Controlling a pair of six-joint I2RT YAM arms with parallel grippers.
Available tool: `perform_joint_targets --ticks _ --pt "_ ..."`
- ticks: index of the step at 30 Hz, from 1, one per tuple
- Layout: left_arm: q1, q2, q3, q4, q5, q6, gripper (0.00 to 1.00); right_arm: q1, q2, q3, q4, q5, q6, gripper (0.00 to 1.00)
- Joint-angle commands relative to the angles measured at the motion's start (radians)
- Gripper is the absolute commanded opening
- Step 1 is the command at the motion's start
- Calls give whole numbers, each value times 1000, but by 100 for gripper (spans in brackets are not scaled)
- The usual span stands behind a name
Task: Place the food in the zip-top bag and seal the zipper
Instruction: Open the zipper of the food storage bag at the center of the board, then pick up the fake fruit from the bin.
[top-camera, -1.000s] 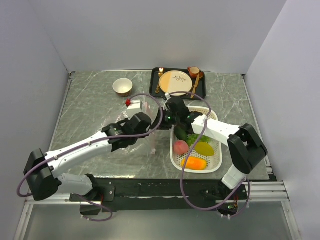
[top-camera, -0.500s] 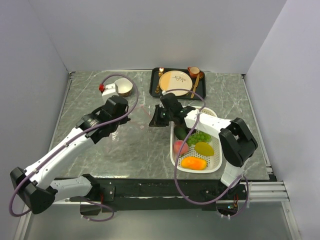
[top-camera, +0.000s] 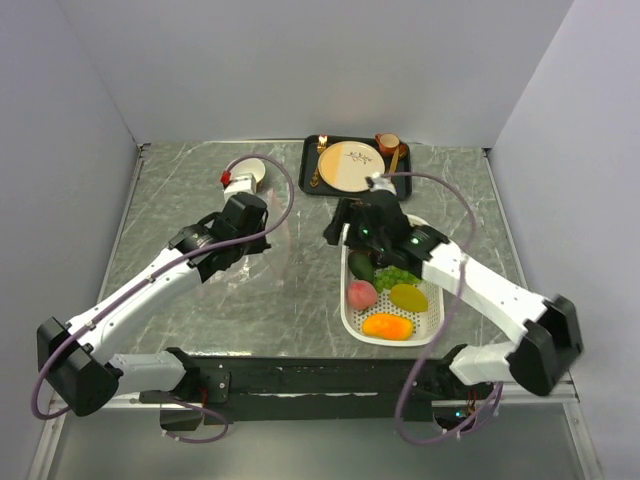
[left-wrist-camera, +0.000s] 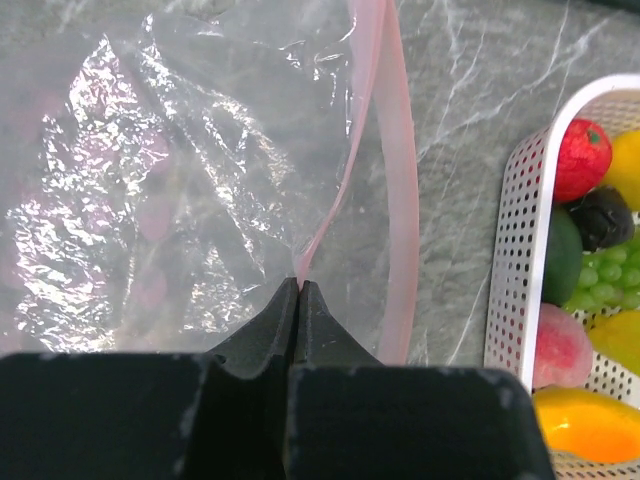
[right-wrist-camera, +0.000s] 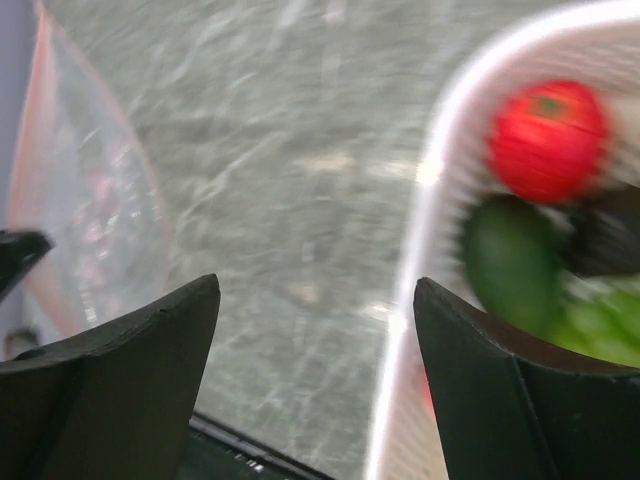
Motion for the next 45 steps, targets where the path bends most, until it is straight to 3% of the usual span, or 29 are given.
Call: perform_joint_targets --ticks 1,15,19,25,32,36,41,45 --pt "2 -6 -32 64 50 50 1 -19 -120 -130 -152 232 104 87" --pt "2 0 -63 95 115 92 1 -226 -67 -264 -234 254 158 78" --pt "1 -12 -75 107 121 90 1 -237 -41 -296 -217 225 172 72" --pt "2 -16 -80 114 127 81 1 -250 10 -364 -84 171 191 71" --pt "2 -6 -69 100 124 84 1 -258 148 -298 -56 186 180 70" --pt "2 -9 -65 88 118 84 1 -260 180 -299 -34 174 165 57" --pt "2 -21 -69 84 115 75 1 -261 148 -325 -22 168 157 21" --pt "2 -18 -66 88 119 75 1 -255 33 -333 -39 185 128 21"
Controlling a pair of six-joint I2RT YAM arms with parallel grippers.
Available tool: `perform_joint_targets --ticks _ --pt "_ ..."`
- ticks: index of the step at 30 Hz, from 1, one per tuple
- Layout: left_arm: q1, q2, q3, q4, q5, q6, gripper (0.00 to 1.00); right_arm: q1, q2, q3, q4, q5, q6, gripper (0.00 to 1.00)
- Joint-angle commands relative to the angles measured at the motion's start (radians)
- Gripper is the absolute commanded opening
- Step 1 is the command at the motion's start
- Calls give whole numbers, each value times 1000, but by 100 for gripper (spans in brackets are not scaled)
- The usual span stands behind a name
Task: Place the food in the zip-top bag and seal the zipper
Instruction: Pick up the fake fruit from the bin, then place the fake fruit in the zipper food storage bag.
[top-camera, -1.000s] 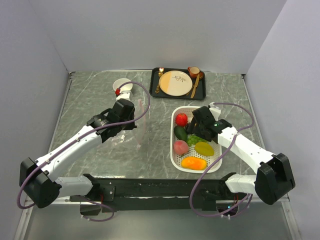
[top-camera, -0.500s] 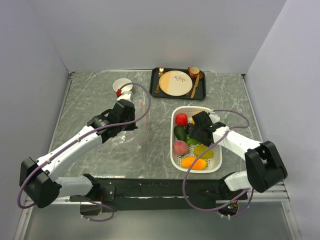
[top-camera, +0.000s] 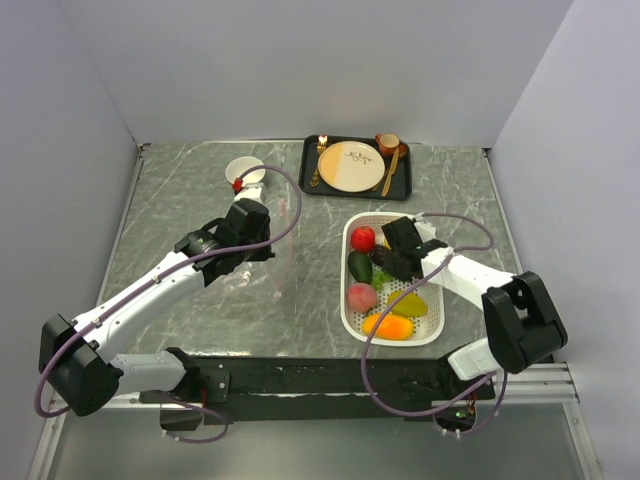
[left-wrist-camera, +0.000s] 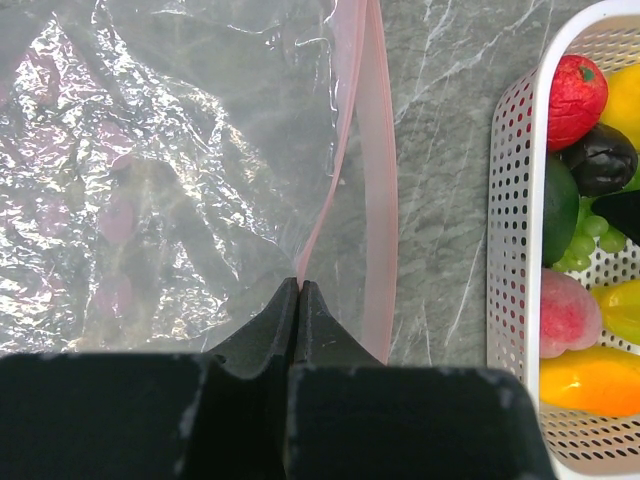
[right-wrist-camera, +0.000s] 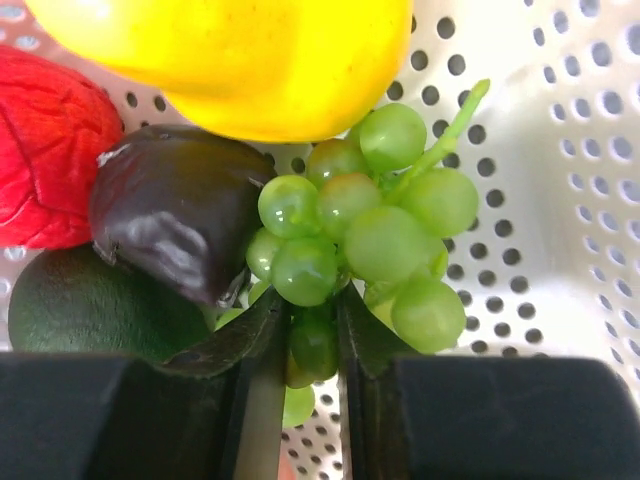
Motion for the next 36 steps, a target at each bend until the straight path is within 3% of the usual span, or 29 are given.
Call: perform_joint_targets --ticks 1,6,13,24,36 --pt "1 -18 13 9 3 7 1 5 -127 -18 -32 24 -34 21" --pt "1 -9 18 15 6 6 1 13 -324 -3 -39 7 -97 25" --pt "1 13 21 33 9 6 1 36 -420 48 8 -135 -168 26" --pt "-2 51 26 58 66 7 1 252 -265 153 197 -306 -237 27" --pt "-31 76 38 90 141 30 1 350 -97 259 335 -424 -242 29"
